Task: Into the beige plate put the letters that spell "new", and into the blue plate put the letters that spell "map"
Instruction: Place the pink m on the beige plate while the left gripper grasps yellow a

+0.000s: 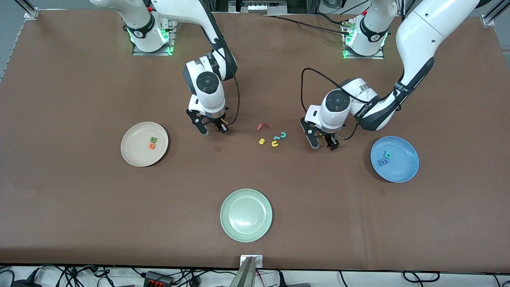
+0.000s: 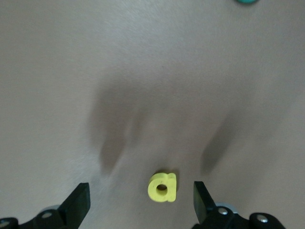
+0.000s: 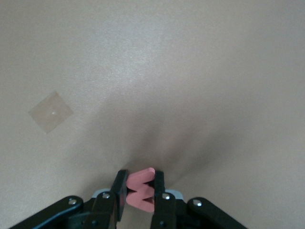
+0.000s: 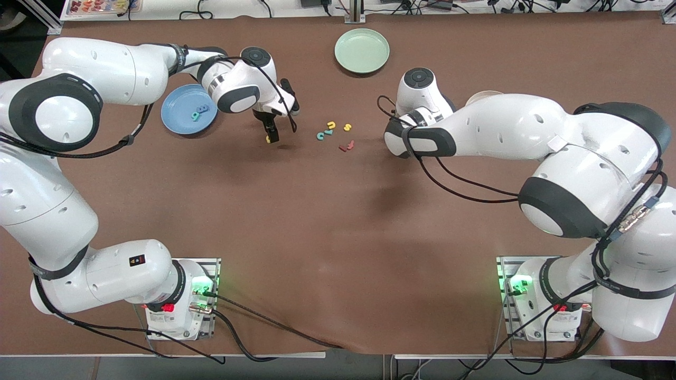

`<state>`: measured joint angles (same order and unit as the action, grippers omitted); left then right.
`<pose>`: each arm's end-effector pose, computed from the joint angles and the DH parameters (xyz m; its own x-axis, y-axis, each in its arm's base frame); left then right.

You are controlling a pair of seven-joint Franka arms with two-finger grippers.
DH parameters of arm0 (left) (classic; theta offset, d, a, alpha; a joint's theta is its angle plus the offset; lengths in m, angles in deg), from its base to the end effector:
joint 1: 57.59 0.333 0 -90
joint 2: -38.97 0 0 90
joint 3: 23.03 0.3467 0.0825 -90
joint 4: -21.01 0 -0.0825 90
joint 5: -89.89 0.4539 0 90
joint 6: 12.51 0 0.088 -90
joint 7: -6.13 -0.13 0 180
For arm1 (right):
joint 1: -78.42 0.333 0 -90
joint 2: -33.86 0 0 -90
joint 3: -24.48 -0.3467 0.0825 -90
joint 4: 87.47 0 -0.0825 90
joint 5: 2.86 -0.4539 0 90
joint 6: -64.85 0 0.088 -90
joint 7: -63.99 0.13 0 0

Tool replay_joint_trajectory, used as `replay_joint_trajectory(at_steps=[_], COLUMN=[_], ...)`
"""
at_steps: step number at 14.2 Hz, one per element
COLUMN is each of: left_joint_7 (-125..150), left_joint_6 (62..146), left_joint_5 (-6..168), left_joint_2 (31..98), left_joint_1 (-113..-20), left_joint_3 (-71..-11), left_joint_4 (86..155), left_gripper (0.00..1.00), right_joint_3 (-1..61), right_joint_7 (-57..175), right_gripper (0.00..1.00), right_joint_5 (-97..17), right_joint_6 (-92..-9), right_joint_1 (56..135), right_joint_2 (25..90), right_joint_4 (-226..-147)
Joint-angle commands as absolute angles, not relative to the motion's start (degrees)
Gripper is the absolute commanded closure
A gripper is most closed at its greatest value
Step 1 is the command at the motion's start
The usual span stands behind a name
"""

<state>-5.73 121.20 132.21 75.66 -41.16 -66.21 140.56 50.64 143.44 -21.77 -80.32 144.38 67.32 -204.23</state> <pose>0.5455 -0.2784 0.1235 0.3848 -0.9145 -0.1250 -0.9216 -0.3882 0.0031 0.5019 0.4077 0.1239 0.6195 -0.7826 0.0603 -0.7843 -0.6203 0.0080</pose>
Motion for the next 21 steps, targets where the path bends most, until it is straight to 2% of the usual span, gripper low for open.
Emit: replay_joint_trajectory(at_steps=[1, 2, 3, 5, 6, 7, 8, 11, 13, 17, 21], left_joint_7=[-7.4, -8.0, -9.8, -10.7, -10.7, -10.7, -10.6, -9.6, -9.3, -10.0, -9.4], left_joint_6=[122.1, 122.1, 122.1, 122.1, 122.1, 122.1, 122.1, 121.2, 118.5, 107.2, 104.2], left_joint_5=[133.7, 134.0, 134.6, 134.9, 134.8, 134.9, 134.8, 134.7, 133.7, 133.7, 133.7], left_joint_2=[76.2, 76.1, 76.2, 76.3, 76.2, 76.1, 76.0, 73.1, 70.8, 70.9, 72.2], left_joint_1=[-40.5, -40.6, -40.5, -40.2, -40.1, -40.1, -40.0, -39.1, -35.2, -17.5, -9.0], left_joint_3=[-66.9, -66.8, -66.8, -66.8, -66.9, -66.9, -66.9, -67.3, -69.0, -82.2, -82.3], left_joint_4=[141.7, 142.3, 142.3, 142.3, 142.3, 142.2, 142.1, 141.8, 141.3, 136.9, 135.4], left_gripper=[0.11, 0.16, 0.27, 0.54, 0.73, 0.88, 0.94, 0.96, 0.96, 0.94, 0.94], right_joint_3=[51.5, 52.1, 53.2, 55.3, 56.7, 58.2, 59.7, 63.8, 64.2, 64.1, 63.9], right_joint_7=[138.5, 136.2, 133.5, 125.6, 121.3, 117.1, 112.0, 96.1, 88.3, 73.3, 64.8], right_gripper=[0.77, 0.77, 0.77, 0.77, 0.77, 0.77, 0.77, 0.77, 0.77, 0.76, 0.76], right_joint_5=[-22.7, -22.6, -22.5, -22.5, -22.5, -22.5, -22.5, -22.5, -22.5, -22.4, -22.4], right_joint_6=[-79.3, -77.8, -75.7, -69.4, -66.2, -63.8, -61.6, -56.5, -53.6, -53.6, -54.2], right_joint_1=[144.1, 143.3, 142.3, 139.9, 138.7, 137.8, 136.9, 133.7, 130.4, 123.3, 119.1], right_joint_2=[66.7, 66.7, 66.7, 66.7, 66.7, 66.7, 66.7, 66.7, 66.7, 67.1, 68.5], right_joint_4=[-203.0, -202.0, -200.7, -197.4, -195.9, -194.8, -194.1, -194.1, -194.1, -194.3, -195.1])
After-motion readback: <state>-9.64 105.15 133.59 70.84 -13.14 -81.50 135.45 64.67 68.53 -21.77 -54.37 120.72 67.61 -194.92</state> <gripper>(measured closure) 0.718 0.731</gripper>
